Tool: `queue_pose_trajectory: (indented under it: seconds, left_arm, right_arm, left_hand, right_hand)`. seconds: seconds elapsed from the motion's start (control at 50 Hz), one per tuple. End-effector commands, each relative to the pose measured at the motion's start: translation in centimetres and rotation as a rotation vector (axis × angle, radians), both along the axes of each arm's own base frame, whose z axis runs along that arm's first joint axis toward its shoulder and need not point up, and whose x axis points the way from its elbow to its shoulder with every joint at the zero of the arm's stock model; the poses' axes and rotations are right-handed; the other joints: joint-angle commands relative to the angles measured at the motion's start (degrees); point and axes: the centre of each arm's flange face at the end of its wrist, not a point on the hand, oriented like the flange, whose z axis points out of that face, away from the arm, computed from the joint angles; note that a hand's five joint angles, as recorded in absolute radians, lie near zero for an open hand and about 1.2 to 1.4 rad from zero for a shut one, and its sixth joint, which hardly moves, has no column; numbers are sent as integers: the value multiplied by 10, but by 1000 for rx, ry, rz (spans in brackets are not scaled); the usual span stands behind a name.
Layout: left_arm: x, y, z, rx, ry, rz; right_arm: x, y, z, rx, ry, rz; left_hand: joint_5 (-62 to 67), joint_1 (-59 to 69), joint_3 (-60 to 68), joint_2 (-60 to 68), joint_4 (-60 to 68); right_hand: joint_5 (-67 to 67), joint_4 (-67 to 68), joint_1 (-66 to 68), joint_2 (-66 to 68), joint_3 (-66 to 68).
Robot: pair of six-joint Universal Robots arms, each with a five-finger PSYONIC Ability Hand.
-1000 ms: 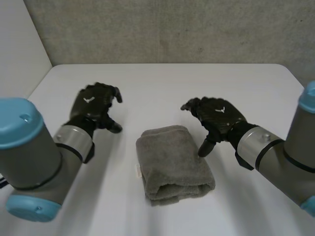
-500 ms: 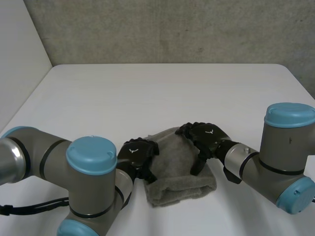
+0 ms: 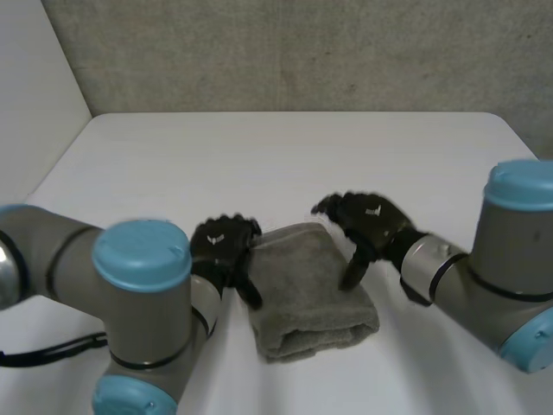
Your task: Fold the towel.
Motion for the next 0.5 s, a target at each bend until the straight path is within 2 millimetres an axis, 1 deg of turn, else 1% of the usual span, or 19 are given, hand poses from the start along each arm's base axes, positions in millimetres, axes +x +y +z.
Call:
queue_pose_trajectory:
  seconds: [0.02,0.04,0.06,0.08,0.1,0.12,0.14,0.16,0.18,0.2,0.22,0.26,0.3,0.34,0.36,0.38,0.4,0.46,0.5]
  left_arm:
    - [7,-16,57,-126,76,32]
    - [8,-18,67,-145,63,36]
    - [8,-18,67,-145,63,37]
    - [9,-20,76,-162,39,40]
    - [10,-20,76,-162,39,40]
    - [10,-23,85,-179,20,47]
    - [12,-29,97,-201,11,65]
    - [12,-29,97,-201,11,65]
    - [15,-35,111,-227,10,87]
    - [18,-38,123,-245,16,103]
    - [18,-38,123,-245,16,103]
    - [19,-38,137,-253,17,100]
    - [19,-37,140,-252,15,98]
    - [20,-36,142,-254,16,95]
    - [22,-37,144,-257,15,101]
    - [22,-37,144,-257,15,101]
    - [26,-39,143,-255,14,113]
    - [36,-49,140,-245,4,151]
    - [40,-53,138,-239,0,166]
  right_arm:
    - [-20,-12,90,-257,-83,-258]
    - [-21,-12,90,-258,-83,-259]
    - [-28,-14,107,-309,-98,-335]
    - [-33,-14,123,-353,-116,-391]
    - [-33,-14,123,-354,-116,-391]
    - [-36,-14,137,-389,-138,-431]
    - [-37,-14,137,-389,-138,-431]
    - [-38,-14,147,-413,-157,-445]
    - [-39,-13,153,-423,-170,-449]
    - [-39,-13,153,-423,-170,-449]
    - [-39,-13,154,-424,-173,-447]
    - [-39,-12,153,-416,-173,-446]
    - [-38,-10,150,-401,-175,-441]
    - [-37,-8,140,-342,-167,-434]
    - [-37,-8,140,-341,-167,-434]
    - [-36,-7,135,-309,-167,-429]
    - [-35,-6,130,-276,-165,-414]
    - [-33,-6,128,-257,-168,-395]
    - [-29,-4,127,-231,-183,-348]
  left_hand:
    - [-23,-48,-28,-41,-31]
    - [-25,-50,-28,-42,-31]
    - [-25,-50,-28,-43,-31]
    - [-27,-52,-28,-44,-31]
    - [-27,-52,-28,-44,-31]
    - [-25,-50,-28,-43,-31]
    - [-27,-52,-28,-44,-31]
    - [-27,-52,-28,-44,-31]
    - [-27,-52,-28,-44,-31]
    - [-27,-52,-28,-44,-31]
    - [-27,-52,-28,-44,-31]
    - [-27,-52,-28,-44,-31]
    - [-25,-50,-28,-43,-31]
    - [-25,-50,-28,-43,-31]
    - [-27,-52,-28,-44,-31]
    - [-27,-52,-28,-44,-31]
    - [-27,-52,-28,-44,-31]
    - [-25,-50,-28,-43,-31]
    - [-25,-50,-28,-43,-31]
  right_hand:
    - [-37,-44,-40,-44,-27]
    - [-37,-44,-40,-44,-27]
    - [-37,-44,-40,-44,-27]
    - [-37,-44,-40,-44,-27]
    - [-37,-44,-40,-44,-27]
    - [-37,-44,-40,-44,-27]
    - [-37,-44,-40,-44,-27]
    - [-37,-44,-40,-44,-27]
    - [-37,-44,-40,-44,-27]
    - [-37,-44,-40,-44,-27]
    - [-37,-44,-40,-44,-27]
    - [-37,-44,-40,-44,-27]
    - [-37,-44,-40,-44,-27]
    - [-37,-44,-40,-44,-27]
    - [-37,-44,-40,-44,-27]
    - [-37,-44,-40,-44,-27]
    - [-37,-44,-40,-44,-27]
    - [-37,-44,-40,-44,-27]
    - [-37,-44,-40,-44,-27]
